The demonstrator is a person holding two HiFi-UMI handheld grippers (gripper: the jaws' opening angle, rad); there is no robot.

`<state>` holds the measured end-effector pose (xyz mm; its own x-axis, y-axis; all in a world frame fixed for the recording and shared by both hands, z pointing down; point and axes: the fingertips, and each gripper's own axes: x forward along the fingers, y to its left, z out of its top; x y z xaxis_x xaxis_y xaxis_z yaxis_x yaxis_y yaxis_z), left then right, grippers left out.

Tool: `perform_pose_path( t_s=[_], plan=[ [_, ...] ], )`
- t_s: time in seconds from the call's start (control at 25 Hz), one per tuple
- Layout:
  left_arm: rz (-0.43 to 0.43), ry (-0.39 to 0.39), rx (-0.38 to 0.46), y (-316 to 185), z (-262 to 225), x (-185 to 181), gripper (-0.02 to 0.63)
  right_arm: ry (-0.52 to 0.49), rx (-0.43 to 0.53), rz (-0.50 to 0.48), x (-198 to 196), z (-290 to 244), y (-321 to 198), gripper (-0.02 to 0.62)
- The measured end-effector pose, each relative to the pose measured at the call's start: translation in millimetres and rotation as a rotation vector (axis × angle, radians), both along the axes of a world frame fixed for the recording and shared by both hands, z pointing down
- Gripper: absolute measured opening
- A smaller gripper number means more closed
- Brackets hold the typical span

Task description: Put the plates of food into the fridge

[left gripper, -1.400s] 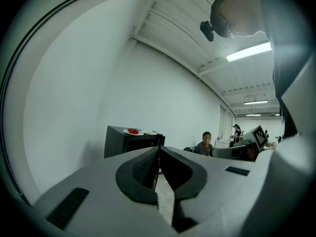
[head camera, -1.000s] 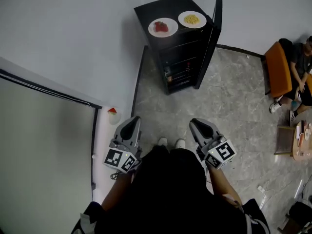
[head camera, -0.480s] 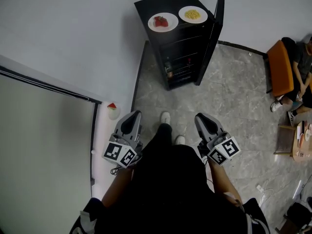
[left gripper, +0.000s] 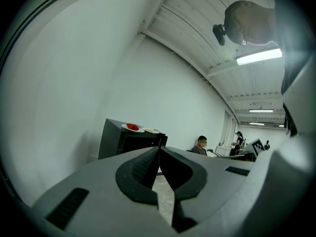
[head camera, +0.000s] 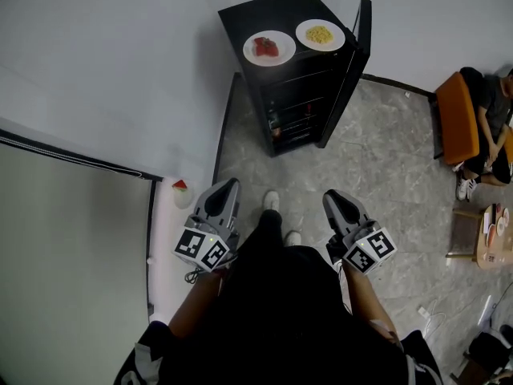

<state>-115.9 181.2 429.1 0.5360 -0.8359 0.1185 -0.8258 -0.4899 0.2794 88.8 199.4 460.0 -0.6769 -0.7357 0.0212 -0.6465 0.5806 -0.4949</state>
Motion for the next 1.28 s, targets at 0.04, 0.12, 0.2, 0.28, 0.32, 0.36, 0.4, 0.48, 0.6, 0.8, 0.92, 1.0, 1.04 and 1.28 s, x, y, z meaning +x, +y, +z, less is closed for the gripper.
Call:
perform_pose_path(
  t_s=[0.04, 0.12, 0.2, 0.28, 0.32, 0.36, 0.4, 0.48, 0.6, 0.8, 0.92, 1.0, 1.04, 1.28],
  plan=[
    [0.003, 0.007, -0.005, -8, 2, -1, 0.025, 0.003, -0.008, 0.001, -1, 1, -6, 0.048],
    [0.011, 0.017, -0.013, -23, 5, -2, 0.025, 0.01, -0.018, 0.0, -4, 2, -20, 0.048],
    [0.022, 0.022, -0.016, -41, 7, -3, 0.025, 0.015, -0.031, 0.001, -8, 3, -35, 0.048],
    [0.029, 0.03, -0.017, -58, 8, -7, 0.025, 0.016, -0.045, 0.003, -12, 5, -52, 0.048],
    [0.032, 0.035, -0.019, -67, 9, -9, 0.025, 0.014, -0.05, 0.004, -14, 6, -61, 0.048],
    [0.034, 0.041, -0.022, -75, 10, -11, 0.025, 0.013, -0.053, 0.004, -17, 6, -69, 0.048],
    [0.036, 0.044, -0.024, -82, 11, -13, 0.025, 0.012, -0.056, 0.001, -21, 6, -78, 0.048],
    [0.039, 0.046, -0.031, -97, 13, -19, 0.025, 0.011, -0.062, -0.006, -28, 7, -93, 0.048],
    [0.05, 0.054, -0.045, -117, 18, -25, 0.025, 0.012, -0.081, -0.013, -37, 9, -113, 0.048],
    [0.081, 0.086, -0.036, -146, 17, -29, 0.025, 0.015, -0.112, -0.018, -51, 12, -142, 0.048],
    [0.098, 0.1, -0.041, -162, 16, -30, 0.025, 0.019, -0.122, -0.009, -58, 11, -160, 0.048],
    [0.114, 0.107, -0.048, -172, 18, -32, 0.025, 0.012, -0.129, 0.002, -61, 9, -172, 0.048],
    [0.124, 0.111, -0.053, -177, 19, -32, 0.025, 0.008, -0.132, 0.01, -62, 8, -178, 0.048],
    [0.177, 0.127, -0.058, -204, 22, -34, 0.025, -0.029, -0.147, 0.045, -74, 5, -212, 0.048]
  ],
)
